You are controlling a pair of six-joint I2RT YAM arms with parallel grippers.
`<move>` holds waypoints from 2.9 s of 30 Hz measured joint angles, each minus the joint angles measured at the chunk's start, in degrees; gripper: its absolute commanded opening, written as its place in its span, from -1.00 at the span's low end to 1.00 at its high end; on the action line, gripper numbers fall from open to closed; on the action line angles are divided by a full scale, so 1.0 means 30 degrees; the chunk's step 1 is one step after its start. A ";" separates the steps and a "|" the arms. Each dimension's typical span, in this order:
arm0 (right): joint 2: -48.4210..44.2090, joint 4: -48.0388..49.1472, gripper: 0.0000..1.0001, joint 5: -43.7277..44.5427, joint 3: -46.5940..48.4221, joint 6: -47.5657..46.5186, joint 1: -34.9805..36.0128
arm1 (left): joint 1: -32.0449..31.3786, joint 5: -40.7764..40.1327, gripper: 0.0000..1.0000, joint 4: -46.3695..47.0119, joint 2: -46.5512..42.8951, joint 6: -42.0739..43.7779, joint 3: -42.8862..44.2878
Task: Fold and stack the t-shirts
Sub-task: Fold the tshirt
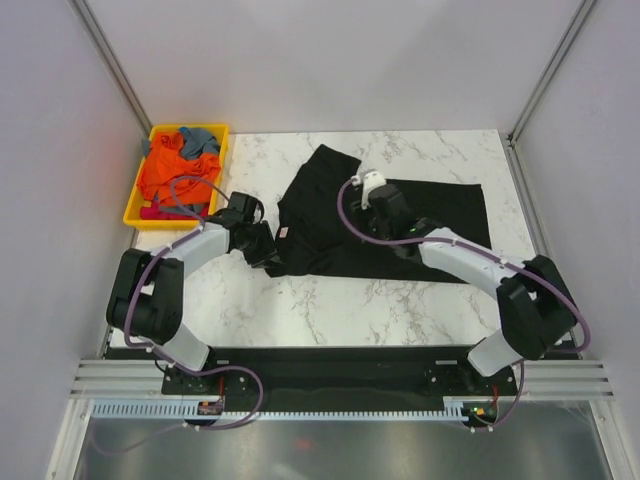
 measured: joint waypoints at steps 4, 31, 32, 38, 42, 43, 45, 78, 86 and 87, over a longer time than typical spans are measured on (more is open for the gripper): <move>0.1778 0.2317 -0.07 -0.0758 0.0000 -0.2885 0.1931 | 0.0036 -0.1661 -0.17 -0.0073 -0.0248 -0.0750 -0.0138; 0.8364 0.3366 -0.31 0.1698 0.3322 -0.8757 0.5559 | 0.3548 -0.0350 -0.26 0.1239 -0.1209 -0.2055 -0.1632; 0.8364 0.3417 -0.35 0.1800 0.3322 -0.8757 0.5559 | 0.3541 -0.0364 -0.26 0.1231 -0.1209 -0.2062 -0.1639; 0.8364 0.3628 -0.76 0.2499 0.3395 -0.8670 0.5559 | 0.3242 -0.0444 -0.25 0.1239 -0.1209 -0.2062 -0.1668; 0.8378 0.3883 -0.92 0.3745 0.3432 -0.8502 0.5552 | 0.3038 -0.0503 -0.23 0.1231 -0.1209 -0.2062 -0.1741; 0.8422 0.3956 -1.00 0.4073 0.3526 -0.8451 0.5530 | 0.3002 -0.0525 -0.22 0.1239 -0.1209 -0.2062 -0.1749; 0.8655 0.4153 -1.00 0.4597 0.3825 -0.8262 0.5450 | 0.2900 -0.0641 -0.21 0.1239 -0.1209 -0.2055 -0.1749; 0.9734 0.3861 -1.00 0.6521 0.4284 -0.0364 0.2907 | 0.2244 -0.2331 -0.27 0.1217 0.0044 -0.2106 -0.1581; 0.9945 0.3359 -0.88 0.6382 0.4510 0.0714 0.2412 | 0.2157 -0.3359 -0.24 0.0481 0.0015 -0.2076 -0.1180; 0.9945 0.3257 -0.82 0.6382 0.4568 0.0809 0.2412 | 0.2142 -0.3555 -0.24 0.0240 -0.0044 -0.2055 -0.1107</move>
